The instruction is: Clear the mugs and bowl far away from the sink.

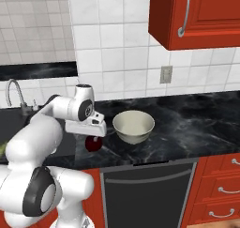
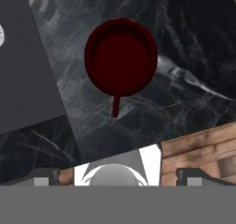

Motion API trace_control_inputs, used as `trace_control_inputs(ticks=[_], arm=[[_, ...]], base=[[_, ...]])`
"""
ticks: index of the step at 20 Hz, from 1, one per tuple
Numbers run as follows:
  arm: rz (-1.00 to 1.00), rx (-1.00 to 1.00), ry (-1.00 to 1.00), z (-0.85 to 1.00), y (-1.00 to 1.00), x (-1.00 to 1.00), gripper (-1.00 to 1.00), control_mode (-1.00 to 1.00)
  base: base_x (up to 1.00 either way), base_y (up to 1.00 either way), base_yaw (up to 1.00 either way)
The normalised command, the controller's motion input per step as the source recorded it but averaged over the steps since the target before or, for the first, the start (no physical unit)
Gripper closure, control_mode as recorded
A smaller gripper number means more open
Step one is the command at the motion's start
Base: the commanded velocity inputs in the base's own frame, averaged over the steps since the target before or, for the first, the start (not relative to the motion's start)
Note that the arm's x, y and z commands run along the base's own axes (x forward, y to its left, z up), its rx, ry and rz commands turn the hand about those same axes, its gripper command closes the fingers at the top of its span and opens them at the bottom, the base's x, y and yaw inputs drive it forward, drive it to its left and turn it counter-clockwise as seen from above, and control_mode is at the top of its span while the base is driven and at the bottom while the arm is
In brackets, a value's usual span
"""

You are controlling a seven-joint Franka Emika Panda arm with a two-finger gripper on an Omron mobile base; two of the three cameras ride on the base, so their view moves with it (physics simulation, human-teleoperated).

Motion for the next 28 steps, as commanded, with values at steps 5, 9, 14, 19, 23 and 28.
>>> trace_control_inputs(ticks=[5, 9, 14, 19, 23, 28], arm=[[0.00, 0.00, 0.05, -0.29, 0.00, 0.12, -1.00, -1.00], [0.00, 0.00, 0.05, -0.29, 0.00, 0.09, -1.00, -1.00], [0.00, 0.00, 0.09, -0.21, 0.01, 0.00, -1.00, -1.00], [0.00, 0.00, 0.07, -0.18, 0.00, 0.00, -1.00, -1.00], [0.00, 0.00, 0.06, -0.20, 0.00, 0.06, -1.00, -1.00], [0.00, 0.00, 0.04, -0.20, 0.01, 0.22, -1.00, -1.00]], base=[[0.00, 0.00, 0.00], [0.00, 0.00, 0.00], [0.00, 0.00, 0.00], [0.00, 0.00, 0.00], [0.00, 0.00, 0.00], [0.00, 0.00, 0.00]])
